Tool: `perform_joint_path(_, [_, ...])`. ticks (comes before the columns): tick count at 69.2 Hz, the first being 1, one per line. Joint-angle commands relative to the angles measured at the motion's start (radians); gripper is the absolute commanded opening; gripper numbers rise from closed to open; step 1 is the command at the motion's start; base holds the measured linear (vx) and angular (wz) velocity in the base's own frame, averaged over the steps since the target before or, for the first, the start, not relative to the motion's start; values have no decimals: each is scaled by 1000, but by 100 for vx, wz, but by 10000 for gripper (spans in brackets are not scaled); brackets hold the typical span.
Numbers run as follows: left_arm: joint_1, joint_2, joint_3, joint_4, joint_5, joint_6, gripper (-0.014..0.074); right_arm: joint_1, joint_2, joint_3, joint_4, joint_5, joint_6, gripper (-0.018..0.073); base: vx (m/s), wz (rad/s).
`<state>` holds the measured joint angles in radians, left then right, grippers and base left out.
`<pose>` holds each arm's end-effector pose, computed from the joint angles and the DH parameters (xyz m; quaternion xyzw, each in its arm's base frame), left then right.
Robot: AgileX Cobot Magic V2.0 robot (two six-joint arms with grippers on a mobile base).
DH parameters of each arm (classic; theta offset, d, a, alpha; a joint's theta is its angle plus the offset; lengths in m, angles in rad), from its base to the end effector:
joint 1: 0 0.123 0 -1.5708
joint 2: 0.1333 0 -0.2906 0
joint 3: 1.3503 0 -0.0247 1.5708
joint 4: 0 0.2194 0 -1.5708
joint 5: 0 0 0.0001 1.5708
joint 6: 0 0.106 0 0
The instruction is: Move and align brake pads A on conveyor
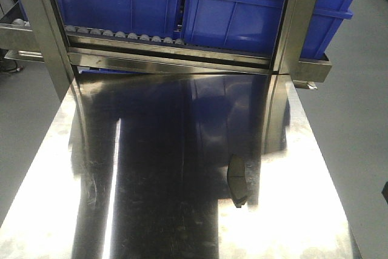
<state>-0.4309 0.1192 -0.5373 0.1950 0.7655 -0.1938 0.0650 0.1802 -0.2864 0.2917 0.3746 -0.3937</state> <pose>0.0063 0.0128 0.2973 0.1078 0.7818 -0.0948 0.6067 0.0373 0.0136 0.2614 -0.1048 0.7560 0.0221 0.6457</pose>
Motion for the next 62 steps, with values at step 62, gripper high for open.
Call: perform_joint_path(62, [-3, 13, -25, 5, -100, -2, -6, -1, 796, -369, 78, 229, 118, 415, 0, 0])
